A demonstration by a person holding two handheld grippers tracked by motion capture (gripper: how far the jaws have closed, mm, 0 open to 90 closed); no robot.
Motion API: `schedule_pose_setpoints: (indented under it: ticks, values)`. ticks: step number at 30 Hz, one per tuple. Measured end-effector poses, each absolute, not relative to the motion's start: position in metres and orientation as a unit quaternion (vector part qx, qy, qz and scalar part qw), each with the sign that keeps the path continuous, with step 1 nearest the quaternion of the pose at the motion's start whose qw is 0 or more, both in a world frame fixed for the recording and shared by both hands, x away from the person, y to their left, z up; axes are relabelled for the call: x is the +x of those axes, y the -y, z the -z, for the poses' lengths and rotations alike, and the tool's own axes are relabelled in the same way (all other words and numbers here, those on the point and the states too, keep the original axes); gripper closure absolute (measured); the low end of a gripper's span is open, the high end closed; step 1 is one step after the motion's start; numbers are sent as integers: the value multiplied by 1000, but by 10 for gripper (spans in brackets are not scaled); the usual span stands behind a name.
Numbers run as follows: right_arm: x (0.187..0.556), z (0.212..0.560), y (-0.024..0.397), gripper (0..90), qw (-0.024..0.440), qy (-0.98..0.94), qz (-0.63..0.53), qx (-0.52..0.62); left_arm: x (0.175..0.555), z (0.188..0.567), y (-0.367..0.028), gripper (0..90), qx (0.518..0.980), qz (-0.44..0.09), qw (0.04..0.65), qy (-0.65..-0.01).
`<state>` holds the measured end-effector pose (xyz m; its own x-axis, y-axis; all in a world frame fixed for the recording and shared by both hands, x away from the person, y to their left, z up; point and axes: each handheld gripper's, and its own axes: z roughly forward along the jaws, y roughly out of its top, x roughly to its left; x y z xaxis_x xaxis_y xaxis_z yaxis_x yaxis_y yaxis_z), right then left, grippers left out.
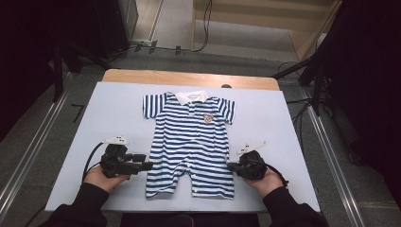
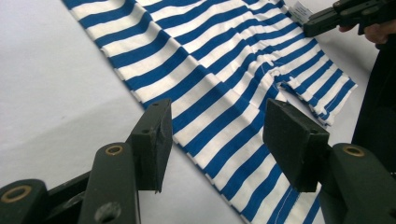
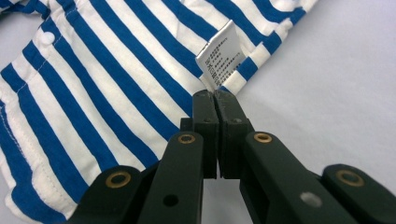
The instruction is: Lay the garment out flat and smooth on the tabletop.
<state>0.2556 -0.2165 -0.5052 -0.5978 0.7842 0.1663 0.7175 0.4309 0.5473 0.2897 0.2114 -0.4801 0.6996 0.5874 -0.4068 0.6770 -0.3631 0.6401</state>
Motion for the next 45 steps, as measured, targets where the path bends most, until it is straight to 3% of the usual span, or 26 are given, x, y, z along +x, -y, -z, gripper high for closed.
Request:
schedule_pose_setpoints:
  ticks: [8,12,25,45]
  values:
    - [249,502,227,856,46,-839,-297,455,282,478,-223,403,817,37,421,-391]
    - [249,499,233,705,41,-830,-318,455,276,478,-226,382,816,26,427,-389]
    - [235,488,255,531,39,-811,-371,450,259,477,-239,319,812,-11,440,-383]
    - [214,494,287,434,57,-795,-400,453,259,481,-257,318,810,-27,432,-395]
